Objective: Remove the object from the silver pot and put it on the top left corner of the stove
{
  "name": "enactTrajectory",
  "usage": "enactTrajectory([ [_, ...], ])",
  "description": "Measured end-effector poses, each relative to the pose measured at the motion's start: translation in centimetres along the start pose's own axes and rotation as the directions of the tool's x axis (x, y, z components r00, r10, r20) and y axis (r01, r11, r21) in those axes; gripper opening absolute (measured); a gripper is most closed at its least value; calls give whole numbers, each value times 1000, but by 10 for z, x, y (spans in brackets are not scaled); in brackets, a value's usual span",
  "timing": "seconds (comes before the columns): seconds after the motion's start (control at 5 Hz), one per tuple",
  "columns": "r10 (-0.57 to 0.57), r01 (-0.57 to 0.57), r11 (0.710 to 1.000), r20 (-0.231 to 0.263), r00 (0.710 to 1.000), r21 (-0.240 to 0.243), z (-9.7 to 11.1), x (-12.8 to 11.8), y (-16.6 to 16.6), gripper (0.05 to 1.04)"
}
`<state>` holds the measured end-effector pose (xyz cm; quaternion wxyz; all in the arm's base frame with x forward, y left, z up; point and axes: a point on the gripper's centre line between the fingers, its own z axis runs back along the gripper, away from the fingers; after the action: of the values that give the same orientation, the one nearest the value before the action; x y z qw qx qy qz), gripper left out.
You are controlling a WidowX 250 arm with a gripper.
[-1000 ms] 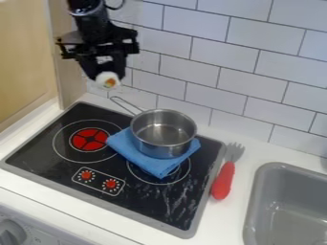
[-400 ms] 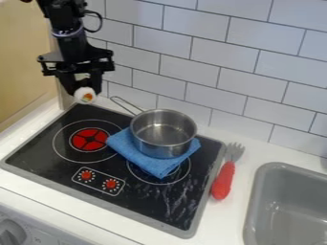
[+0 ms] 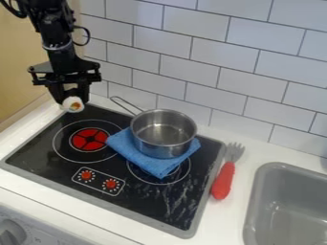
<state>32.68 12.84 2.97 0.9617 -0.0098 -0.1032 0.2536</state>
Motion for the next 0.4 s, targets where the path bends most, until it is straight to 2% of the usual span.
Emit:
enactTrajectory([
  [0.2,18,-18,1000,-30,999,-1,-15,-2,3,500],
  [0.4,35,-35,999,-20,999,9,-19,8,3,575],
])
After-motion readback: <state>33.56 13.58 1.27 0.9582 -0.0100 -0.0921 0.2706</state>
